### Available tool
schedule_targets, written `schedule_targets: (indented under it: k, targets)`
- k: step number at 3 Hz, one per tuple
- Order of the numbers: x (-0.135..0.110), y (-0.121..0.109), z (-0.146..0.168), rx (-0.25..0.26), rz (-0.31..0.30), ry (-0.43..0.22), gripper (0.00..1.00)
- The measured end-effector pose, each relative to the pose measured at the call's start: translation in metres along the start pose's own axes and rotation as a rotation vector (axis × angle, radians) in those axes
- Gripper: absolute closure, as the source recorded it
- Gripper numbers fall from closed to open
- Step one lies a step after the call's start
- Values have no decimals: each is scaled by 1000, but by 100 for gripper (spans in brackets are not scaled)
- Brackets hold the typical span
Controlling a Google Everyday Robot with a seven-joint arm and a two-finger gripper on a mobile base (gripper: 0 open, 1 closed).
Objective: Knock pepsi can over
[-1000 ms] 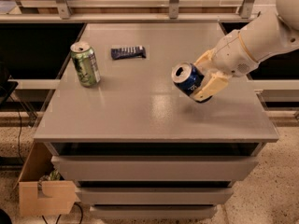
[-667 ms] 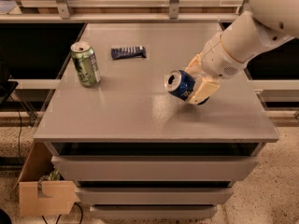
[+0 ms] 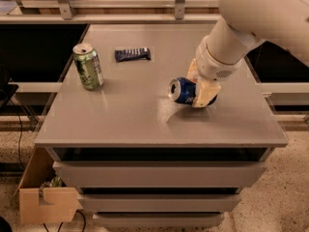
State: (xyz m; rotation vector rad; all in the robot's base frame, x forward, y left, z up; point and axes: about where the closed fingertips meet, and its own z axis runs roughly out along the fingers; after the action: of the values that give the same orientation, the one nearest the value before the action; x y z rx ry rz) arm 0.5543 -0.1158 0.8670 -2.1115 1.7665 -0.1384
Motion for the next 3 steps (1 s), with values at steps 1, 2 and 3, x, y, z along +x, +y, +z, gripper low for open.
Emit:
schedule_targets:
  k: [1,2,3]
  targets:
    - [6,-6,0,17,-36,99,100]
    - [10,-9,0,23,-70,173,100]
    - [12,-9,2,18,-106,234,100]
